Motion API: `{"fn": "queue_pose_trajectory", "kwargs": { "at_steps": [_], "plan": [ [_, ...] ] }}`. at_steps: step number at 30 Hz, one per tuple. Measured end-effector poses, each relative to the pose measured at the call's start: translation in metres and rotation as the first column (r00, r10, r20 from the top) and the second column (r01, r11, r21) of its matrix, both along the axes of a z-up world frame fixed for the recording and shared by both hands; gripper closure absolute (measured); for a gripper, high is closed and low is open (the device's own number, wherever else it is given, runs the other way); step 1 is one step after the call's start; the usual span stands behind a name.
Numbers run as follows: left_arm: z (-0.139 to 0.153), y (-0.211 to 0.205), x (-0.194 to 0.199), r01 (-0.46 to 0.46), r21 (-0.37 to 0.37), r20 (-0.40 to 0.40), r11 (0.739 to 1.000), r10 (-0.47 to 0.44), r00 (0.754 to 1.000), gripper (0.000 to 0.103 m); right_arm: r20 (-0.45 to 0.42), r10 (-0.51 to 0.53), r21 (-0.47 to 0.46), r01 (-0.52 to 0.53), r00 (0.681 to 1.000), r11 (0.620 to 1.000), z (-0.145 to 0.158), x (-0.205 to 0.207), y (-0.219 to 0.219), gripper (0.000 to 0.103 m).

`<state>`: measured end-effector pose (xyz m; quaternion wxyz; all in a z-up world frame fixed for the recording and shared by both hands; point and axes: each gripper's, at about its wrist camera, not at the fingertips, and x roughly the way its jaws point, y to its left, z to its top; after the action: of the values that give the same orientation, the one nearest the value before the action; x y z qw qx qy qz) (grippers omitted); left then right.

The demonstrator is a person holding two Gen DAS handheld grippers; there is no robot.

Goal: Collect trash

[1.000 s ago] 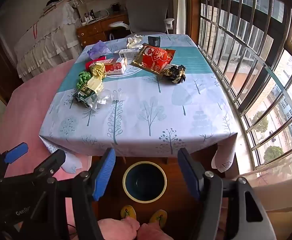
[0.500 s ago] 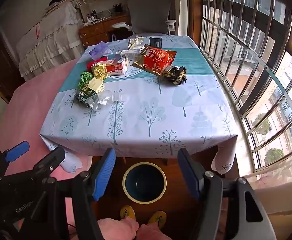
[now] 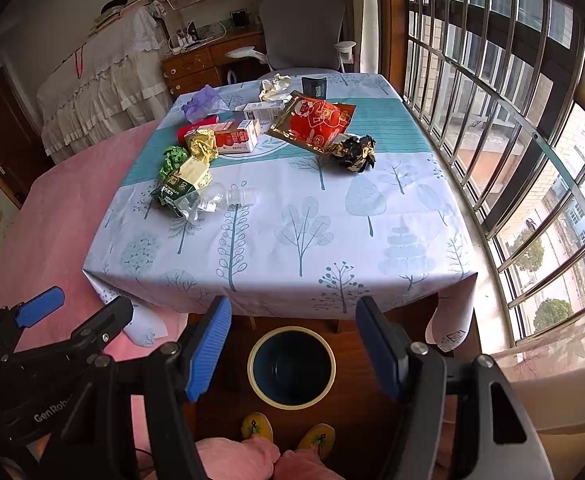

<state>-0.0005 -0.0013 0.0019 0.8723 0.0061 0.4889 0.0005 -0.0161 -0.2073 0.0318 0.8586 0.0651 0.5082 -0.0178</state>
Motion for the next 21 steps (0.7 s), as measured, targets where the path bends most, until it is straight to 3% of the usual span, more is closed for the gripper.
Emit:
{"fn": "queue_pose_trajectory", "kwargs": {
  "at_steps": [21],
  "plan": [
    [0.003, -0.011, -0.008, 0.001, 0.012, 0.021, 1.000, -0.001, 1.000, 0.010, 0.006, 0.002, 0.011, -0.002, 1.000, 1.000, 0.001, 0.000, -0.008, 0.038]
  ]
}}
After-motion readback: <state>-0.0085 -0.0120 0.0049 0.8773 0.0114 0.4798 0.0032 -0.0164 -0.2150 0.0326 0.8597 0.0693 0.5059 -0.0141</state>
